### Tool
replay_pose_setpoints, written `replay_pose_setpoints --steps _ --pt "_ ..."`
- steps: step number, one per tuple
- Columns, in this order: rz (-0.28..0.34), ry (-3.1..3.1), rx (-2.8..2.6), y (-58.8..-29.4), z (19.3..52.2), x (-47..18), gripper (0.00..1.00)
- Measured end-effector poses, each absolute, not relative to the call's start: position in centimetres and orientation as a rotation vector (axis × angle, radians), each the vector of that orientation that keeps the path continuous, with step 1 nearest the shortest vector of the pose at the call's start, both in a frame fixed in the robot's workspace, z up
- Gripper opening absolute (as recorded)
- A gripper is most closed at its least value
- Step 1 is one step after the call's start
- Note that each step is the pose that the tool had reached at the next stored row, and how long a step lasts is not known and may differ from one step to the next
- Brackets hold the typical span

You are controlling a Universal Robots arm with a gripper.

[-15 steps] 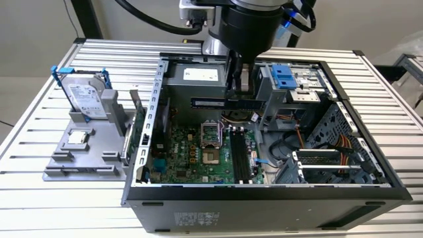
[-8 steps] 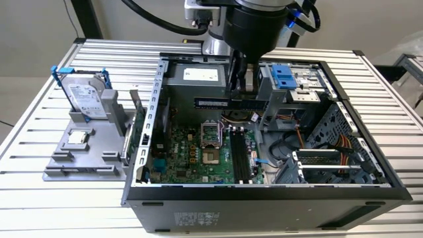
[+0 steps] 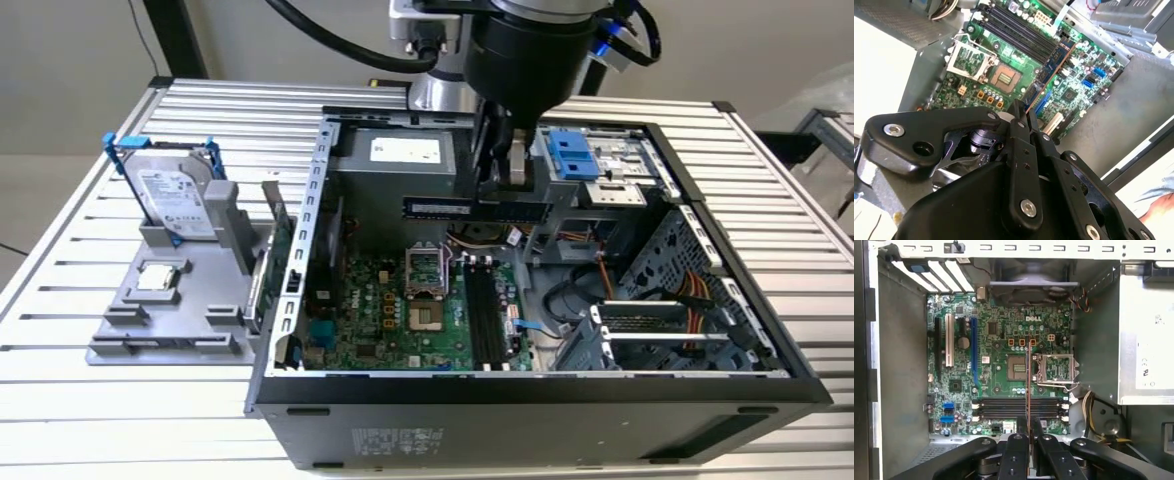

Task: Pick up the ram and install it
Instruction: 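Pick up the ram and move it above insertion slot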

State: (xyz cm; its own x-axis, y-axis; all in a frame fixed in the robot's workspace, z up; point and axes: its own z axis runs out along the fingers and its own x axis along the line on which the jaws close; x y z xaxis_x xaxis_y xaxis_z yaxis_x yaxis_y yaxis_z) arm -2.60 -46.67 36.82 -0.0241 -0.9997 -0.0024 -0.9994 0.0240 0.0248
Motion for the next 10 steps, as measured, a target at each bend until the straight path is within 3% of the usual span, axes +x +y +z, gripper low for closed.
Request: replay_pose_setpoints --steps 10 --pt "-0.03 -2.24 2.18 -46.7 36.8 -1.2 0.0"
